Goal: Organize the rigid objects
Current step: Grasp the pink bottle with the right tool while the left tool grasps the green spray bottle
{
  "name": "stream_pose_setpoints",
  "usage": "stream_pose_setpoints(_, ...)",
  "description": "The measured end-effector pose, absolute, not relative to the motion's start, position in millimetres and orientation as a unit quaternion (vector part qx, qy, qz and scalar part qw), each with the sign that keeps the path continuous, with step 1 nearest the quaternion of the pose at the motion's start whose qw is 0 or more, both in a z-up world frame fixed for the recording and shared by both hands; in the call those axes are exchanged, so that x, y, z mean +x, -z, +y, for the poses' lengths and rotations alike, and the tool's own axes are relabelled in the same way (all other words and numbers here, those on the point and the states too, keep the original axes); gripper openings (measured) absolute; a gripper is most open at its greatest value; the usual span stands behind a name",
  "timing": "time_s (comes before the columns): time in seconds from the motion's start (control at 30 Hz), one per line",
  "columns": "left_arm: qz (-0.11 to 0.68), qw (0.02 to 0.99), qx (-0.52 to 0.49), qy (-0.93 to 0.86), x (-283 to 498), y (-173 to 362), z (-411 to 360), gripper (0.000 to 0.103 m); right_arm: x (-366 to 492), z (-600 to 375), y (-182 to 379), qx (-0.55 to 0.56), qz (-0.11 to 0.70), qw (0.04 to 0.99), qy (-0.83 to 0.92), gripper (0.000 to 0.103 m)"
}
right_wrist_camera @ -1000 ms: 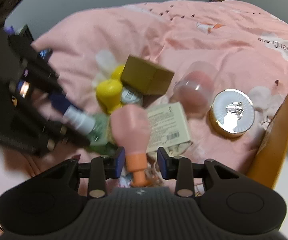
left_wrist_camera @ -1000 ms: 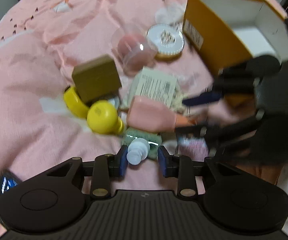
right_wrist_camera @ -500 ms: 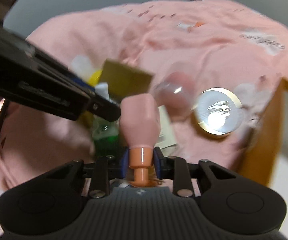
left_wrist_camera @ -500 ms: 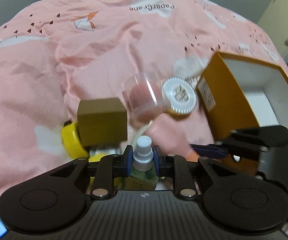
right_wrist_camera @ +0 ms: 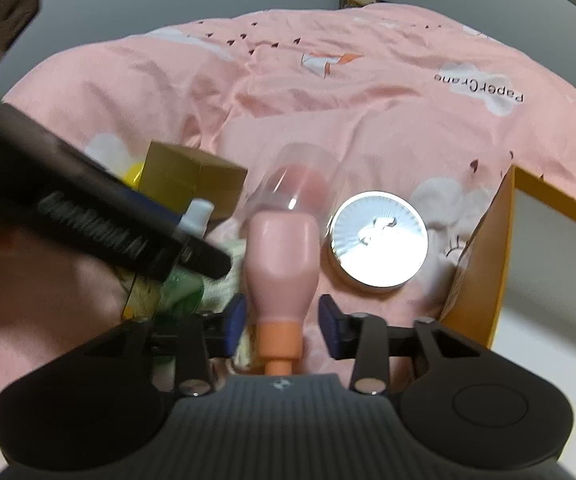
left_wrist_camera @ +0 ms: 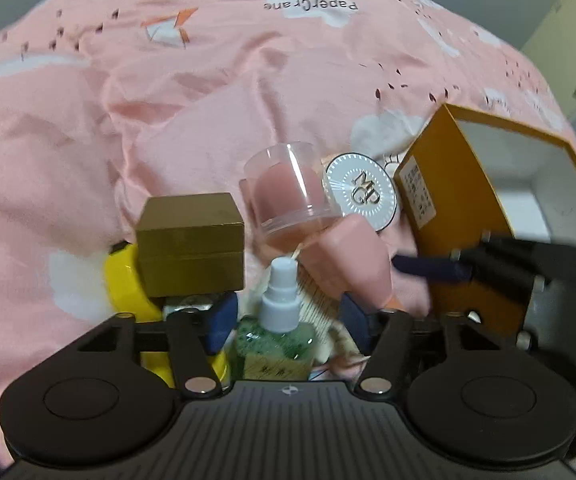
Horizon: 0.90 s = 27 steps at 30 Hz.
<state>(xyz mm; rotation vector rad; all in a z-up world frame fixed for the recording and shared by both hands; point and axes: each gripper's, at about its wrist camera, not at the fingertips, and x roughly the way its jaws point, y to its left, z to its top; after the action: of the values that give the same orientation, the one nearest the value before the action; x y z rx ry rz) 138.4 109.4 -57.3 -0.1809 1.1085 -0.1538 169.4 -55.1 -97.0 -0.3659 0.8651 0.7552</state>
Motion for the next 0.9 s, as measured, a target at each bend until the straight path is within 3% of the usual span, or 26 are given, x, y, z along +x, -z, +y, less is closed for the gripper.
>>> stream_pose_setpoints(0.67,0.597,0.796,0.007,0.100,139,78,90,0.069,161,-67,73,-0.232,0.380,0.809,-0.384,0.044)
stream_pose_setpoints(0.77,0.599,0.794,0.003,0.100,139,94,90,0.061,170,-67,71,-0.211,0.395,0.801,-0.398,0.044)
stream_pose_setpoints(0.9,0.589,0.803,0.004,0.092,139,93,89,0.058,175,-57,78,-0.206,0.410,0.793,-0.401,0.044)
